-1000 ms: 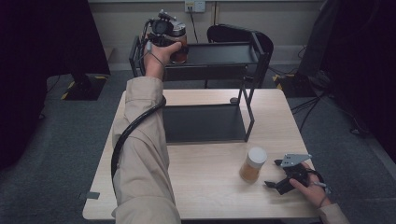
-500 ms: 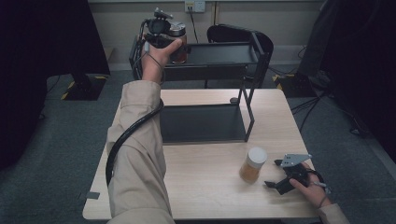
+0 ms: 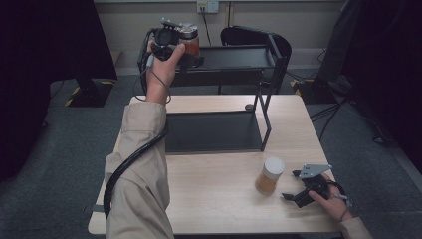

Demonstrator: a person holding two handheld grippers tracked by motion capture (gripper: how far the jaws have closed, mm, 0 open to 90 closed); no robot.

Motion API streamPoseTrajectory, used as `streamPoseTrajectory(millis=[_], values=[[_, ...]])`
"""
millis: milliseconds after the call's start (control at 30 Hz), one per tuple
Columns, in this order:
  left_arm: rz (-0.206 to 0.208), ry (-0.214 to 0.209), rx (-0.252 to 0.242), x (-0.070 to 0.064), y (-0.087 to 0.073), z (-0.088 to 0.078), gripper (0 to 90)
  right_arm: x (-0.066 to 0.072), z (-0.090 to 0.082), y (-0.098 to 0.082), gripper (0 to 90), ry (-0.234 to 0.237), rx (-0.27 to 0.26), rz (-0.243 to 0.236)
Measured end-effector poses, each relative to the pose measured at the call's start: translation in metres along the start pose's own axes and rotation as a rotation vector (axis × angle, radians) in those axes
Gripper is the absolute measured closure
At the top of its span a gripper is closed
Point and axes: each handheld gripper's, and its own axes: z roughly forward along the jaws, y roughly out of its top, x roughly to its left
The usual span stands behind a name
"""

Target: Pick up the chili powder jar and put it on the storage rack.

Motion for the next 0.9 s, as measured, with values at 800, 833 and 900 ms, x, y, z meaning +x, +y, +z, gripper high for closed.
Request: streamPoseTrajectory(millis=[800,833,900], values=[[0.018,-0.106,-0.013,-0.007,-0.048,-0.003,1.3,0.0,0.0,-0.001,0.0,0.002,-0.001,-0.003],[0.016,-0.108,-0.018,-0.007,-0.051,-0.002,1.3,0.0,0.0,-0.001,0.0,0.002,-0.001,-0.003],[0.011,-0.115,-0.022,-0.007,-0.056,0.0,1.3,0.001,0.0,-0.001,0.0,0.001,-0.001,-0.003]])
